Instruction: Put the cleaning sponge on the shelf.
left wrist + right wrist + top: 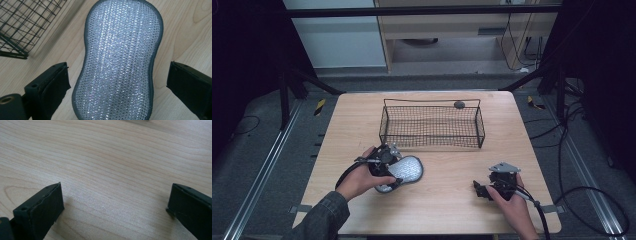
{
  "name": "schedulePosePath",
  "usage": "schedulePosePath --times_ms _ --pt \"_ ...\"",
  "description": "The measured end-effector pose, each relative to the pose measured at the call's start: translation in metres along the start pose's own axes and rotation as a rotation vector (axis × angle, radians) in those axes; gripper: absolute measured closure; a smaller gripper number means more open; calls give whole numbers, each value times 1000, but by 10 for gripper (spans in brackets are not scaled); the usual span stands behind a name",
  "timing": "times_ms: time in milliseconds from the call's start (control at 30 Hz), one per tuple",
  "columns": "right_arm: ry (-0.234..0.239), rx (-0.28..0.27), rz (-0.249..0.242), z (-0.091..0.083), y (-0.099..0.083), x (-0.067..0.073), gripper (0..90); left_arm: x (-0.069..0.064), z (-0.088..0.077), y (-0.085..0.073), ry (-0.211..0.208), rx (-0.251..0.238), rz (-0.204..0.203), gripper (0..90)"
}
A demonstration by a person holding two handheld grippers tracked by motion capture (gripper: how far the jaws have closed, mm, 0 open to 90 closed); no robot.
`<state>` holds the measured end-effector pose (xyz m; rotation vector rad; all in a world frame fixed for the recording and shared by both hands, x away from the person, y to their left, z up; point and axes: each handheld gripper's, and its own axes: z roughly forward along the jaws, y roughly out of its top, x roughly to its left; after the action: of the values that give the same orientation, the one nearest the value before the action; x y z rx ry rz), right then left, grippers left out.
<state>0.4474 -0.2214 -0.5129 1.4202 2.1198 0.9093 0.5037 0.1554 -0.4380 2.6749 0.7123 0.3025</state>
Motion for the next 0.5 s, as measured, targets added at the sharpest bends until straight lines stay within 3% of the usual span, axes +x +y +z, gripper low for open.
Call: schedulePosePath --times_ms 233,500 --pt "0 0 0 0 0 0 4 -2 14 4 -20 47 35 37" --pt "0 0 -1 0 0 0 4 1 26 7 -26 60 29 36"
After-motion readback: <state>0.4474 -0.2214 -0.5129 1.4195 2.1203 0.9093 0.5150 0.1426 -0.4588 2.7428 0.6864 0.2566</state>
